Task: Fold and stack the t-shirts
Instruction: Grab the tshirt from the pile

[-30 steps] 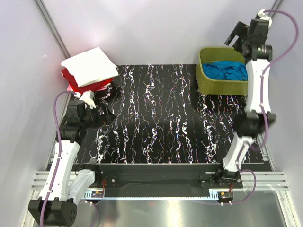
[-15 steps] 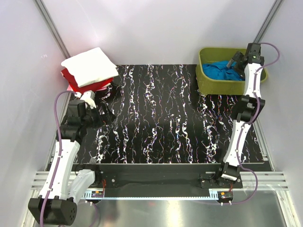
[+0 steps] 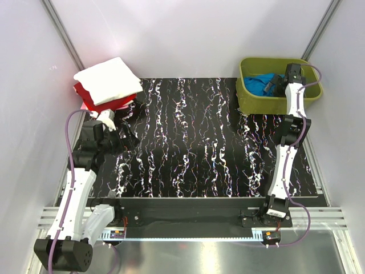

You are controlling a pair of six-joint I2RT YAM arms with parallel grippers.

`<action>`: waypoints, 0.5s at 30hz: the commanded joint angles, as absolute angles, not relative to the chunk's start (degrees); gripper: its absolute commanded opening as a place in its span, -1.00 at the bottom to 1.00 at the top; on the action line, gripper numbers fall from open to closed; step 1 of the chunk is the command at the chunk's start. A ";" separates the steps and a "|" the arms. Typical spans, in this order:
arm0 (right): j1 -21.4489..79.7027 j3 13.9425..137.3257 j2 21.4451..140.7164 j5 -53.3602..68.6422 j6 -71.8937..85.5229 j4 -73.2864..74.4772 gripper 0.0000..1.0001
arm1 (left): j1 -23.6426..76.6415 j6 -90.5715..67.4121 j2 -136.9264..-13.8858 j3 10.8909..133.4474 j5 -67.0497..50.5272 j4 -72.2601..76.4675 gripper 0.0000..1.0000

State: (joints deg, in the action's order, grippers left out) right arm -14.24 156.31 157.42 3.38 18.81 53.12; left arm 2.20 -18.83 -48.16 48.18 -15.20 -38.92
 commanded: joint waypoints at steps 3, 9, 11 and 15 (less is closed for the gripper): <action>-11.87 157.68 161.36 9.31 19.25 52.47 0.51 | 2.37 -18.11 -48.43 48.60 -15.73 -36.30 0.97; -11.78 153.47 157.35 11.25 19.95 48.00 -0.93 | 2.37 -18.11 -48.69 48.60 -15.47 -36.56 0.97; -11.78 151.36 154.53 10.99 19.34 45.10 -1.00 | 2.37 -18.02 -48.60 48.60 -15.38 -36.48 0.97; -11.78 150.82 146.02 13.17 19.60 41.75 -1.00 | 2.37 -18.02 -48.16 48.52 -15.47 -36.39 0.97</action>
